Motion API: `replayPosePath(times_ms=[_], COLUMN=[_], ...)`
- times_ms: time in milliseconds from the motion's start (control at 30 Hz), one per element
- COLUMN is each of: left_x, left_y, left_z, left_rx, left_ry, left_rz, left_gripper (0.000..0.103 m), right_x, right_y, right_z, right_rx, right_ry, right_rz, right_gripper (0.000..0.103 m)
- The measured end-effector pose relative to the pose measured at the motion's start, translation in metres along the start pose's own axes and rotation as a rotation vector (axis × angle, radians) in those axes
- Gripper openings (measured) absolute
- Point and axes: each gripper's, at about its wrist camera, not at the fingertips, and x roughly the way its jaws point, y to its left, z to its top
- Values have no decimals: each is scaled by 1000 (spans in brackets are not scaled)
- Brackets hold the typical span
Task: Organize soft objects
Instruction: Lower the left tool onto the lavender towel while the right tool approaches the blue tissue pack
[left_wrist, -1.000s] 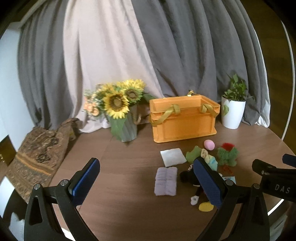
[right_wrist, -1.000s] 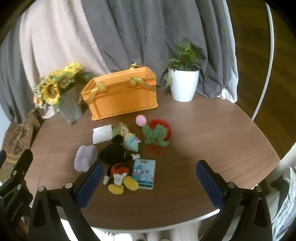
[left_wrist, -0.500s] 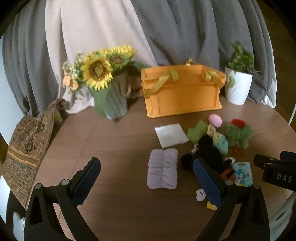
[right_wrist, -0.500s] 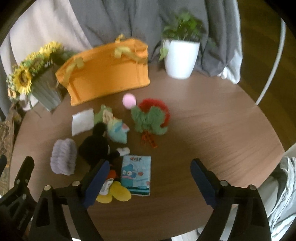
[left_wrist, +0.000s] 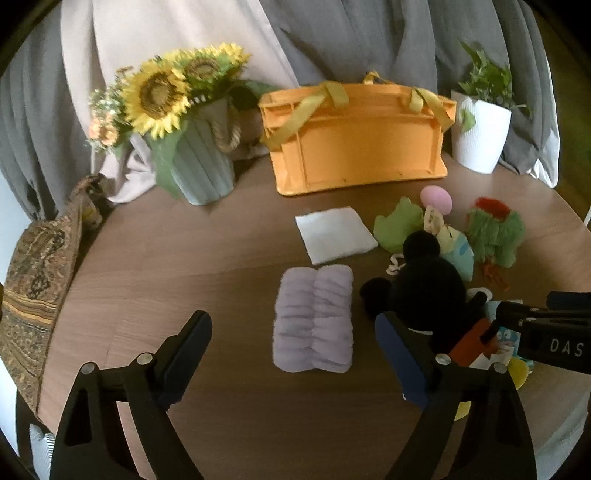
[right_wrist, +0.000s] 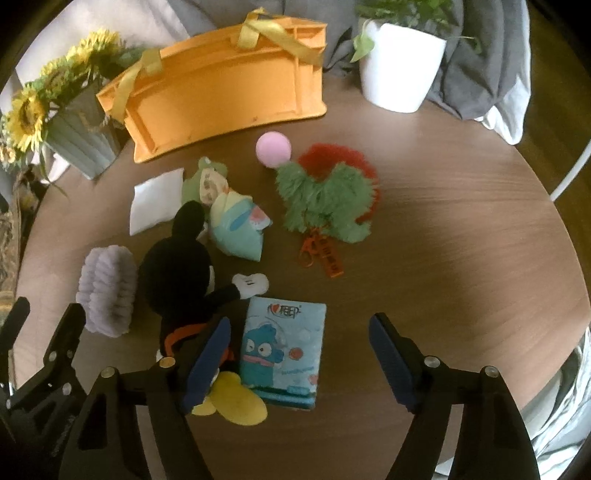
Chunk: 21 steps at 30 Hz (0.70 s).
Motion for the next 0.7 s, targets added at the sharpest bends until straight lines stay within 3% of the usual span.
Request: replayPosePath(times_ms=[200,367,600,700], left_x=[19,33,49,51], left_y=[-3,-5,-3,-1], left_z=[0,-4,-7,-7], left_rx=[-11,-7,-24,-46], left_ry=[52,86,156,171], left_rz=[-27,-31,-74,-99], left_gripper=[89,82,54,49], right_x=[11,19,27,29], right_y=[1,4,5,6], right_z=[2,2,0,-2], right_rx=[6,-5,-19,-26], right_ry=[38,58,79,86], right_rz=[-8,-14,-31,-29], right_gripper=[75,75,72,68])
